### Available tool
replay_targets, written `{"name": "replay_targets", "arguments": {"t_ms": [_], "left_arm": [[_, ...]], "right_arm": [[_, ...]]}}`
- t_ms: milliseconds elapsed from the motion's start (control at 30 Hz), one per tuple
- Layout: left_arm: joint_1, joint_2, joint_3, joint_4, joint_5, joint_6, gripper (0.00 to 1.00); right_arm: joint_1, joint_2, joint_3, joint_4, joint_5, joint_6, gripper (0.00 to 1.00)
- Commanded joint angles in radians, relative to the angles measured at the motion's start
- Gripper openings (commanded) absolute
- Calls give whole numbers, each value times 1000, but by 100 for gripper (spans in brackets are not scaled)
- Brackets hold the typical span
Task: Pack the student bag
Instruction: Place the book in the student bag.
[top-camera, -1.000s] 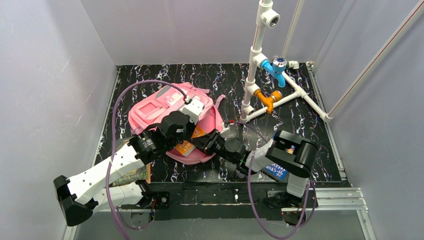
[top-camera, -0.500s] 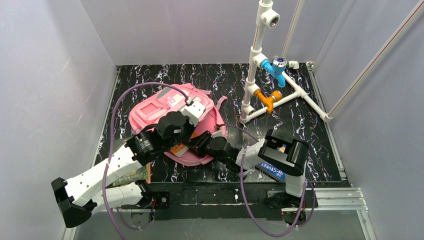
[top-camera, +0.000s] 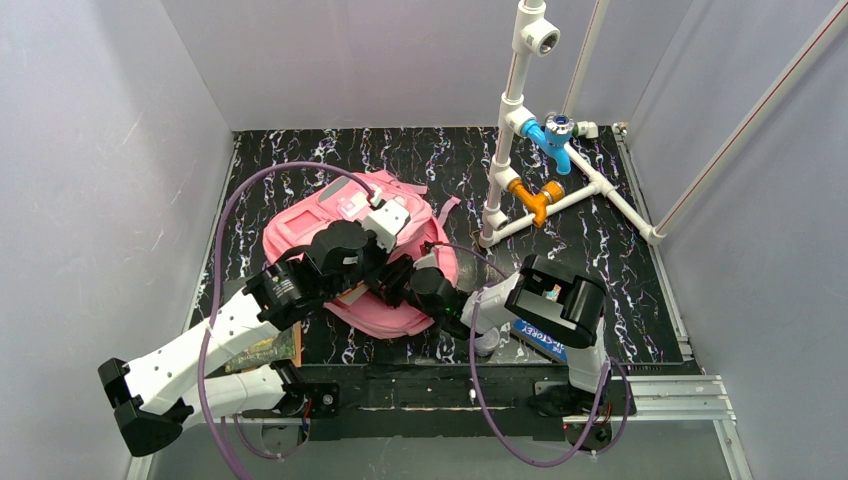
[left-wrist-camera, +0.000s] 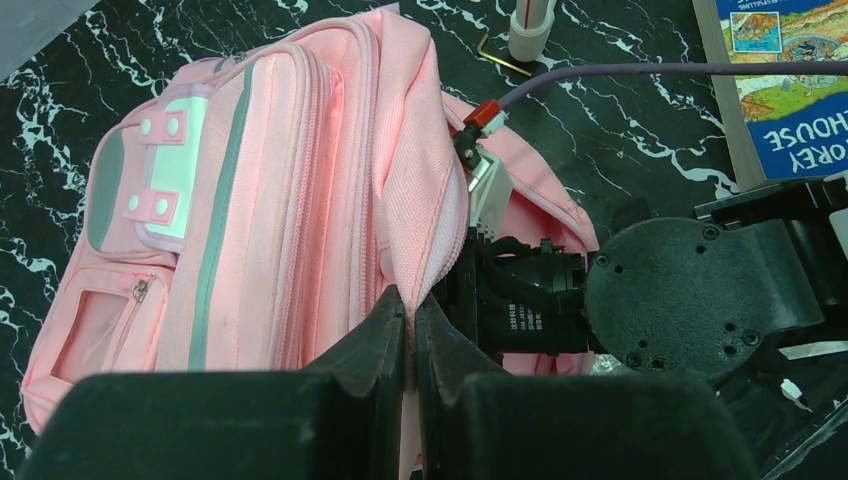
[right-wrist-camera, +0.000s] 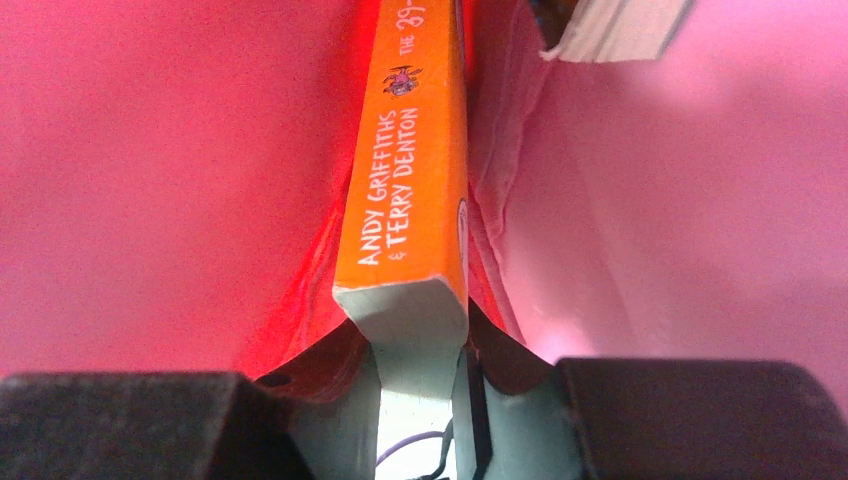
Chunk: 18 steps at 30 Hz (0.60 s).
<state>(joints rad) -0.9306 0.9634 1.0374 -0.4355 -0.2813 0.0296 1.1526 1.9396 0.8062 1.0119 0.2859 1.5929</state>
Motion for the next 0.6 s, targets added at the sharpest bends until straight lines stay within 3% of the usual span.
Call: {"name": "replay_targets", "arguments": {"t_ms": [0,133,233,567], "left_arm": [[-4,-53,83,65,-2,-4,0],[-4,-4,160,-34,21,-11,0],[-4,20,178,-64,14,-8,0],[-4,9,140,-72,-50,84,0]], "right_arm": [[-7,28,78,231,9,-24,1],[-12,101,117,282,-12,-41,1],[-11,157,154,313,-29,-41,14],[-17,227,263,238,-12,-164,32]]}}
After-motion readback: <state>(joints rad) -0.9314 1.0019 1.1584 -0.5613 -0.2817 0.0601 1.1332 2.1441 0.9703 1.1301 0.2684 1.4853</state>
